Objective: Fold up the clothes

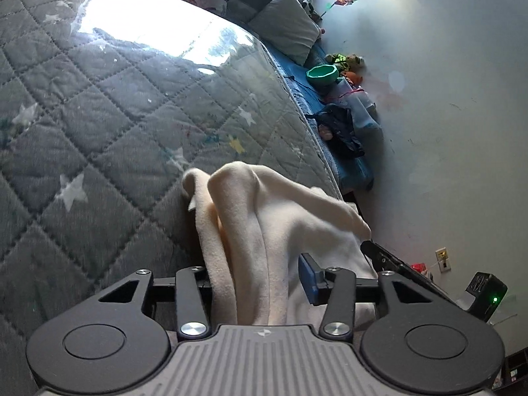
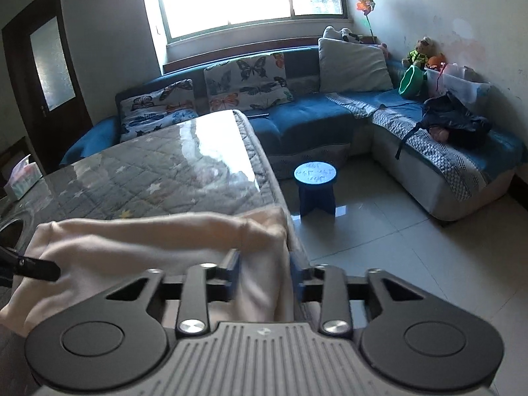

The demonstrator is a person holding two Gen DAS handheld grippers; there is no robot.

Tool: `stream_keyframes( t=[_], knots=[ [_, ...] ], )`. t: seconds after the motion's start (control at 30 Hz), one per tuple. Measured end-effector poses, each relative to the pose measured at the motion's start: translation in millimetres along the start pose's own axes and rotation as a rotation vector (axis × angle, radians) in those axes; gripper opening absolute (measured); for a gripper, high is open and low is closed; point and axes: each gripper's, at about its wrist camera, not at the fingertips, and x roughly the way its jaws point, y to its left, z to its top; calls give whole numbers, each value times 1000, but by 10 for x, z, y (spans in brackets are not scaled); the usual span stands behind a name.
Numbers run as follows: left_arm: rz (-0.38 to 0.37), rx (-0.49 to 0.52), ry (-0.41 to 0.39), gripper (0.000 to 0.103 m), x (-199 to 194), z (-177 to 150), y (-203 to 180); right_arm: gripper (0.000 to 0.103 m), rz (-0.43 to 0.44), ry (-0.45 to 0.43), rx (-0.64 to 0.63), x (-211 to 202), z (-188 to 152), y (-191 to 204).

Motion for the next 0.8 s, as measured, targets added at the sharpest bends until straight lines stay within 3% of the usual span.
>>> stream_keyframes(
  t=[0.1,0.2,0.33,0.43,0.53,0.67,0.8],
  knots=[
    [-25,-15,14,50,-40,-59,20,35,14,12,-21,-99,-121,31],
    [-51,-21,40,50,-65,-96,34,28,15,43,-68,-217,-263,102],
    [-90,0,77,58,-113,-132,35,22,13,81,-103,-380,-349,198],
    [-64,27,71,64,-204,-153,32,22,-3,99,-132,-485,-371,247],
    [15,73,17,69,-345,-150,24,23,0,85,-134,-485,-320,272],
    [83,89,-41,67,-459,-92,53,23,3,67,-137,-486,-253,305],
    [55,119,-62,58,-393,-64,-96,24,7,49,-140,-486,-185,339]
  ],
)
